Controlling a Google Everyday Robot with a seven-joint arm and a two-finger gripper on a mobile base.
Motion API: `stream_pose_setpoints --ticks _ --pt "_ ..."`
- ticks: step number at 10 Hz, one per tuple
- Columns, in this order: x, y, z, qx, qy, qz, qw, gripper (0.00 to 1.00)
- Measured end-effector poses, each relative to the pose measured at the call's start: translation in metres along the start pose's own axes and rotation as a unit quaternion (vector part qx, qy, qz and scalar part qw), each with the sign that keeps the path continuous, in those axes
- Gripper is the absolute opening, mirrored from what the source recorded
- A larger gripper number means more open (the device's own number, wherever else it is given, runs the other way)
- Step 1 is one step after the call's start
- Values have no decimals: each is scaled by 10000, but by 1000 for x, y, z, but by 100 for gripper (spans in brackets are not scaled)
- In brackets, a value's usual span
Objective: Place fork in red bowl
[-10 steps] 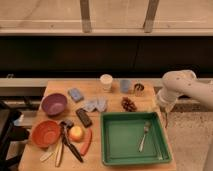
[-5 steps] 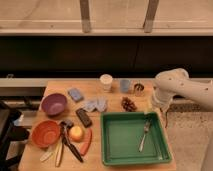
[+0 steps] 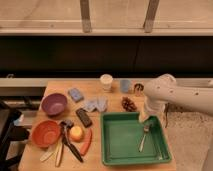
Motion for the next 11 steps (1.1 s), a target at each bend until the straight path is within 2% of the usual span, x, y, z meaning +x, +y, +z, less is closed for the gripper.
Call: stream_pose_setpoints --ticks 4,8,10,11 --pt "31 13 27 -170 502 9 9986 66" --pt "33 16 75 -217 1070 90 9940 66" --pt "34 13 89 -230 1297 180 9911 64" --pt "34 14 89 -244 1307 198 9909 58"
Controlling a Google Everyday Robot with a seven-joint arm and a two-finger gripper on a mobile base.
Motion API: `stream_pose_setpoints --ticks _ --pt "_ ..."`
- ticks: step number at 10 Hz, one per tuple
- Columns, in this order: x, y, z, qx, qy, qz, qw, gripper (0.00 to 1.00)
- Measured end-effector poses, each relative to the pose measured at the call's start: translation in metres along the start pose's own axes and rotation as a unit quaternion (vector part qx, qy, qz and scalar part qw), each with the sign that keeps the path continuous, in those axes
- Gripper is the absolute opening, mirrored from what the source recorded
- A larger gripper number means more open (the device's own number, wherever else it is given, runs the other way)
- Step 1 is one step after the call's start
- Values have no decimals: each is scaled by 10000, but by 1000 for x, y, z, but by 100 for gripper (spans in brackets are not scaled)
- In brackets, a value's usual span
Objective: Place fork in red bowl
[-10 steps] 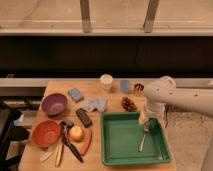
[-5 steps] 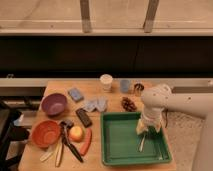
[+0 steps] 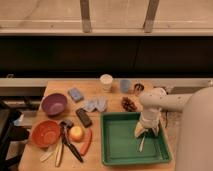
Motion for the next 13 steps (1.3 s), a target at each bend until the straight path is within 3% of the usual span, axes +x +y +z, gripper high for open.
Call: stream_pose_setpoints --ticks 6,10,13 --pt "-1 2 -7 20 -11 -28 10000 2" --pt "1 3 -8 42 -119 -29 9999 0" --pt "-5 4 -36 81 -516 -71 9986 0"
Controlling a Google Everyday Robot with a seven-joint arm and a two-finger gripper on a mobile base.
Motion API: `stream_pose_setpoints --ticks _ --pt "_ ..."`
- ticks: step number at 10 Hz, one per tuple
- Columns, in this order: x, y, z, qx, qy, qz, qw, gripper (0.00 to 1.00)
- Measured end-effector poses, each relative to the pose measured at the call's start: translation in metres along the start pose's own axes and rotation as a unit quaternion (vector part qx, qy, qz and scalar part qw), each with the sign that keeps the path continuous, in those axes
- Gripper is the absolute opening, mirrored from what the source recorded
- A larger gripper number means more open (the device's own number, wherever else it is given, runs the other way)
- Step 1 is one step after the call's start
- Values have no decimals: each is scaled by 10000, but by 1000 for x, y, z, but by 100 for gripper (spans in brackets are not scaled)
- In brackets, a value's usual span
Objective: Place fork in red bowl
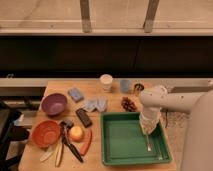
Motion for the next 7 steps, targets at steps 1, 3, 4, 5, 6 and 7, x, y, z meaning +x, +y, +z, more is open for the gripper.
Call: stream_pose_setpoints --ticks 1,3,4,5,6,7 --pt "-5 2 -14 32 -155 -41 9999 0" --pt "-19 13 -44 170 -491 -244 9983 0" --pt "-25 23 -53 214 -595 -362 9973 0" --pt "-34 38 -65 260 -736 -547 9954 0" --pt "-41 59 -78 306 -880 -793 9925 0" --pt "-45 75 -86 329 -967 -992 9898 0"
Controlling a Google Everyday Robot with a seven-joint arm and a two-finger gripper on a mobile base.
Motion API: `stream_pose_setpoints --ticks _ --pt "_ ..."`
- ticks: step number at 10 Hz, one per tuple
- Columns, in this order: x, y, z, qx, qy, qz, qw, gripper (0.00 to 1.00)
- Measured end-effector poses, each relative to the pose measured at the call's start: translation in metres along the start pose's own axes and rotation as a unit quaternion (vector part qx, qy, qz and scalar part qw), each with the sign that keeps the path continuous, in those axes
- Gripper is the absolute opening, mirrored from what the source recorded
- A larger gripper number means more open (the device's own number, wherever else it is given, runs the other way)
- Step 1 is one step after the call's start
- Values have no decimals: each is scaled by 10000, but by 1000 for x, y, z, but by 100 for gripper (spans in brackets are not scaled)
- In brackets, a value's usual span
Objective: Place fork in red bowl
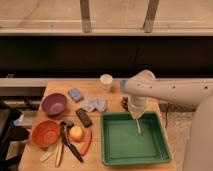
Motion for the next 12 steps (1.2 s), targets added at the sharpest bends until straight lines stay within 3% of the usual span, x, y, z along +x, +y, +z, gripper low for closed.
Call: stream_pose_setpoints --ticks 2,3,6,7,12 --pt "-14 42 -19 35 -208 -594 9980 0" --pt "-16 67 -28 28 -310 -926 9952 0" --pt "0 147 -56 -108 -518 -1976 9788 0" --pt "4 156 -60 -120 -538 -2101 9761 0" --pt "5 155 -60 -119 -526 -2117 9759 0"
